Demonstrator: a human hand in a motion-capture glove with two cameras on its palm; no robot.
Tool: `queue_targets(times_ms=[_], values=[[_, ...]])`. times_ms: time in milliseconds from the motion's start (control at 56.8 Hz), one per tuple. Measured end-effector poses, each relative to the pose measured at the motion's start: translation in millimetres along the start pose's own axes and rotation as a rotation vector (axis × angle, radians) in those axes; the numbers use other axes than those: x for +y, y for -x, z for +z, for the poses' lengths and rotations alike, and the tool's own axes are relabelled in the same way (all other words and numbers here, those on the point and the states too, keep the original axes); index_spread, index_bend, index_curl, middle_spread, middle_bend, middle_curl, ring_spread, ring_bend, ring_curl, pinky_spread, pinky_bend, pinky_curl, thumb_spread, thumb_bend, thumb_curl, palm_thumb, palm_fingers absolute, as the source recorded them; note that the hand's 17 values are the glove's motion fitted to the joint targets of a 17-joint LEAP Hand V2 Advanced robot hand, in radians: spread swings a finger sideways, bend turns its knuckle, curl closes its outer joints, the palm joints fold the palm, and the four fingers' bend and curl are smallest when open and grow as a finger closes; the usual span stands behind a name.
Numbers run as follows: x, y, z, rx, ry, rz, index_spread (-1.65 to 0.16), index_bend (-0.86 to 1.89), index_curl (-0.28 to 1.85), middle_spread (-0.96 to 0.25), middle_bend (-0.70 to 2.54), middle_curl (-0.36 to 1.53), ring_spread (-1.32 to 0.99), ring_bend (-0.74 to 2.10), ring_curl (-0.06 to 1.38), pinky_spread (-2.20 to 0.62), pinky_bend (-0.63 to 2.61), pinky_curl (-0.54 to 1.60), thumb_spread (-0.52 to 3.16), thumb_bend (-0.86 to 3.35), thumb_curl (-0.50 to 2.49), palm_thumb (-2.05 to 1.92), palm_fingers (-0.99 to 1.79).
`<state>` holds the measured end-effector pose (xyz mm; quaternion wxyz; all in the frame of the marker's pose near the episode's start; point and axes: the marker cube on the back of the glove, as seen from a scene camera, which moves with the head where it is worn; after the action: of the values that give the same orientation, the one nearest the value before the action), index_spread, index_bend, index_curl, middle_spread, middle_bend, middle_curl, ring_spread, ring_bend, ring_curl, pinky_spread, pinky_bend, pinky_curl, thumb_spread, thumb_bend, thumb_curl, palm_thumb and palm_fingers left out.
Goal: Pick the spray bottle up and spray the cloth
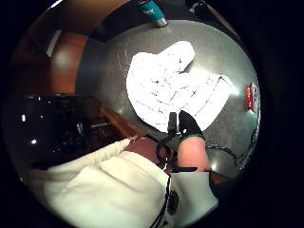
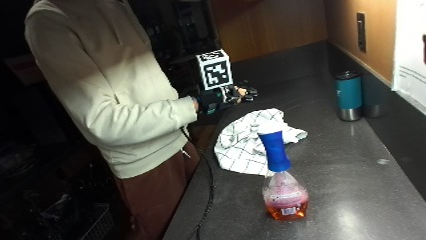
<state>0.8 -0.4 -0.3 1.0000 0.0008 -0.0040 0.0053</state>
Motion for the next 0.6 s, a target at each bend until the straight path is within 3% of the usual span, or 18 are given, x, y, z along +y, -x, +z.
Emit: queue_targets(times_ms=[211, 599], values=[[-1, -5, 2, 0.039, 0.052, -0.020, -0.34, 0.27, 0.21, -0.02, 0.24, 0.16, 0.02, 0.20, 0.11, 0.19, 0.25, 0.17, 0.71, 0.29, 0.26, 0.69, 0.33], [-4, -15, -8, 0.009, 0.017, -0.011, -0.40, 0.18, 0.28, -0.02, 0.19, 0.24, 0.03, 0.19, 0.17, 0.21, 0.26, 0.26, 0.89, 0.08, 0.39, 0.75, 0.26]])
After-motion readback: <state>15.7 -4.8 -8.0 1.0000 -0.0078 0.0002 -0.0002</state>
